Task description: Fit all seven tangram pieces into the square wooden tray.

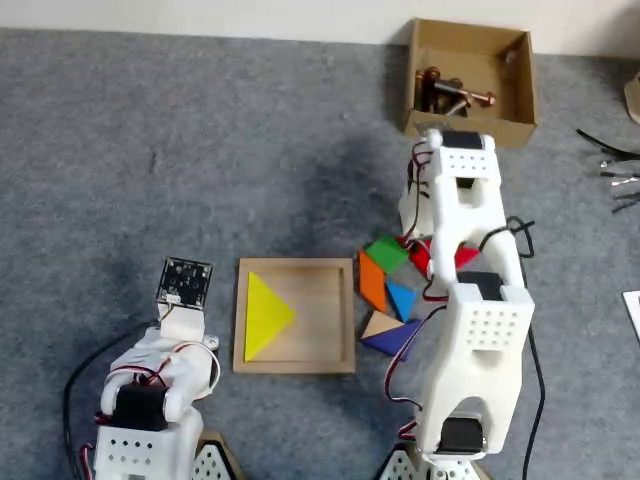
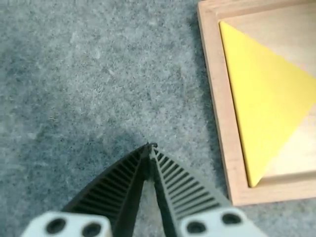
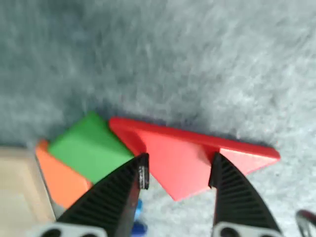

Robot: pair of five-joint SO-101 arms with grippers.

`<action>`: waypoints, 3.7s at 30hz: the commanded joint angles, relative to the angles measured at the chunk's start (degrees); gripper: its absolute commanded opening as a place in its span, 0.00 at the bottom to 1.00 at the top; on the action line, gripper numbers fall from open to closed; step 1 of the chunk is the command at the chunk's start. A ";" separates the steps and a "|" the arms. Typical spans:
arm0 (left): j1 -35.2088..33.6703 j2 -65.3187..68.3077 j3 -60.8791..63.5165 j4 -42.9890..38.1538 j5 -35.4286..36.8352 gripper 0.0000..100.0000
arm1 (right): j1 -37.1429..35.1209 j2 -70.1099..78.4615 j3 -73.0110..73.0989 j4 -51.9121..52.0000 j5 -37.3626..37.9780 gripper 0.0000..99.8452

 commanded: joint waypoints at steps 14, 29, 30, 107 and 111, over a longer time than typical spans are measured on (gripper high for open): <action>0.66 -0.40 1.10 0.26 0.35 0.01 | -0.48 -4.35 -3.21 9.10 7.47 0.19; 0.66 -0.40 1.10 0.26 0.35 0.01 | -0.40 -6.73 -3.03 8.92 43.34 0.20; 0.66 -0.40 1.10 0.26 0.35 0.01 | -0.31 -6.73 -3.21 8.75 44.04 0.22; 0.66 -0.40 1.10 0.26 0.35 0.01 | -1.54 -7.08 -7.60 11.65 30.51 0.01; 0.66 -0.40 1.10 0.26 0.35 0.01 | -4.44 -7.16 -12.88 11.91 26.37 0.01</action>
